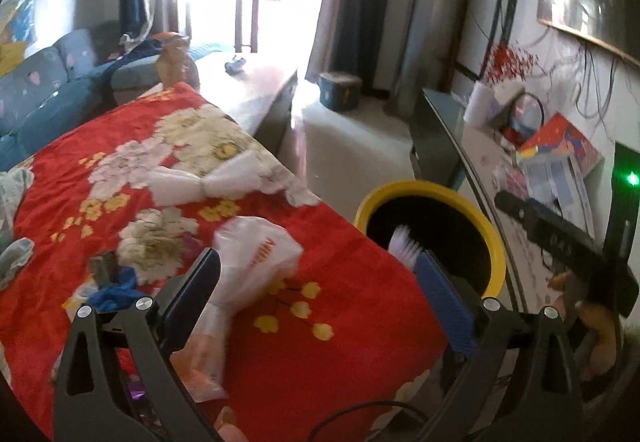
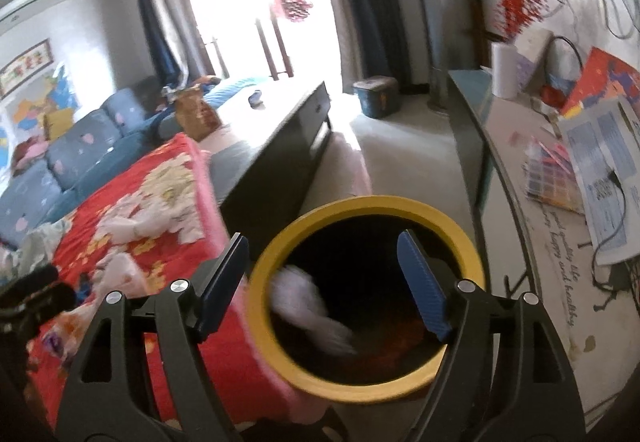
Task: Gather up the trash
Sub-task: 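Open the right tool dropping the red bag while the left tool releases the white plastic, then move both open tools back over the trash on the bedspread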
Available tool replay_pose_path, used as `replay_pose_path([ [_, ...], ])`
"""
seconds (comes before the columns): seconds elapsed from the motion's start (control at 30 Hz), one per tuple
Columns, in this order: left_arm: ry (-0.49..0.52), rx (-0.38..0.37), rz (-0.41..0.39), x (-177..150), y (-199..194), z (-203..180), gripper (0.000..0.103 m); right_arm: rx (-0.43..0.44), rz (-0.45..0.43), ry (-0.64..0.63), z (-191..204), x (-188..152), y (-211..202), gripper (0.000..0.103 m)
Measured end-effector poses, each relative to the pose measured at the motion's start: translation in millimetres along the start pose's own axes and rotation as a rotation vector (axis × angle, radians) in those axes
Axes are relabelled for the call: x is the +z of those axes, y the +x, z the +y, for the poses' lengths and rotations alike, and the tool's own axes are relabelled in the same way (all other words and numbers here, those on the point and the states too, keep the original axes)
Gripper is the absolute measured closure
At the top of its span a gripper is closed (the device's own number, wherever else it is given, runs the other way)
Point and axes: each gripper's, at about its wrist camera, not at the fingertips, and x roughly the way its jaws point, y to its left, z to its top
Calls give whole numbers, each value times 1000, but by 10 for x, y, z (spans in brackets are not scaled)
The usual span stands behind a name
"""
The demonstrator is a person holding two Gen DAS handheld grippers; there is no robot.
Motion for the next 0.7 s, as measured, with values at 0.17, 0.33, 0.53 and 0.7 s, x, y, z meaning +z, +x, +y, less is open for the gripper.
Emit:
replay_pose_path([
  [0.17, -54, 28, -47, 19, -211, 235, 7, 64, -8, -56, 254, -19, -99, 34],
  [0.33, -111, 73, -81, 15, -393, 546, 7, 127, 1, -119, 549, -68, -168, 33],
  [0.53, -170, 116, -109, -30, -568, 900, 7, 182, 24, -184, 860, -166, -215, 28],
  [0.7, -231, 135, -130, -97, -717, 1191, 7, 225, 47, -234, 1091, -265, -242, 27],
])
